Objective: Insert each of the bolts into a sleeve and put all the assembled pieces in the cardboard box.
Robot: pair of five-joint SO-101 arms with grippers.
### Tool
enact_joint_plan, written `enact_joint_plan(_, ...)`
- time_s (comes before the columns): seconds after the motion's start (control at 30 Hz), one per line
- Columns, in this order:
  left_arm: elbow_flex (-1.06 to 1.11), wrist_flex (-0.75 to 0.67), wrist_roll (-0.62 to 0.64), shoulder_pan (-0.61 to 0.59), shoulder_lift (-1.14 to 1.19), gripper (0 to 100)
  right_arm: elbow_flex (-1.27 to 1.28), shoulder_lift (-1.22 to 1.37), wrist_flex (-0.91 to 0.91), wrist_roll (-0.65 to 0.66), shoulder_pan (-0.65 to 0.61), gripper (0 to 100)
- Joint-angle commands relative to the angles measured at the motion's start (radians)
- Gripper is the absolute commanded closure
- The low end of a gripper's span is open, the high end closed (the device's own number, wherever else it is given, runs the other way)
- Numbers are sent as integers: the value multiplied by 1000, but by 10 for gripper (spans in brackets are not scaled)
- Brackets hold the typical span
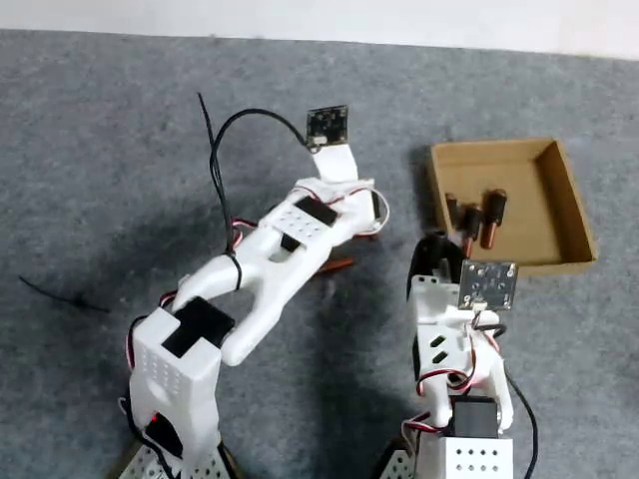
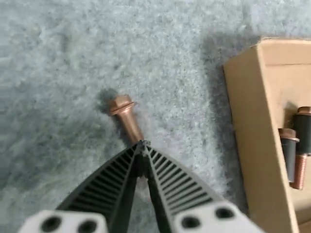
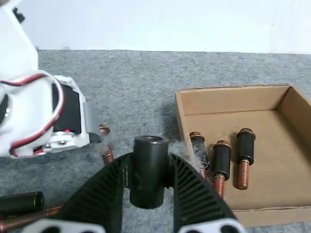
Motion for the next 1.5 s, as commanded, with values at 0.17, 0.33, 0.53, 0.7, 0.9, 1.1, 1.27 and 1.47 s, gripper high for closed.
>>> enact_joint_plan(0.17,-51,11,55,25,-12,819,82,-21,1,-11,18,993)
enact_joint_plan(0.33,-51,11,55,21,-10,819,82,-21,1,-9,18,993)
enact_joint_plan(0.53,-58,75,57,18,-8,819,82,-21,1,-9,16,993)
enact_joint_plan(0.7,-58,75,57,18,-7,816,82,-21,1,-9,16,993)
enact_joint_plan(0.9,-188,101,57,16,139,816,82,-21,-1,-9,15,993)
enact_joint_plan(1.1,-432,267,57,16,297,818,82,-21,-1,-9,15,993)
enact_joint_plan(1.27,-527,336,129,-15,355,818,82,-21,-1,-9,15,993)
enact_joint_plan(1.47,-604,397,175,-30,406,818,82,-21,-1,-9,15,993)
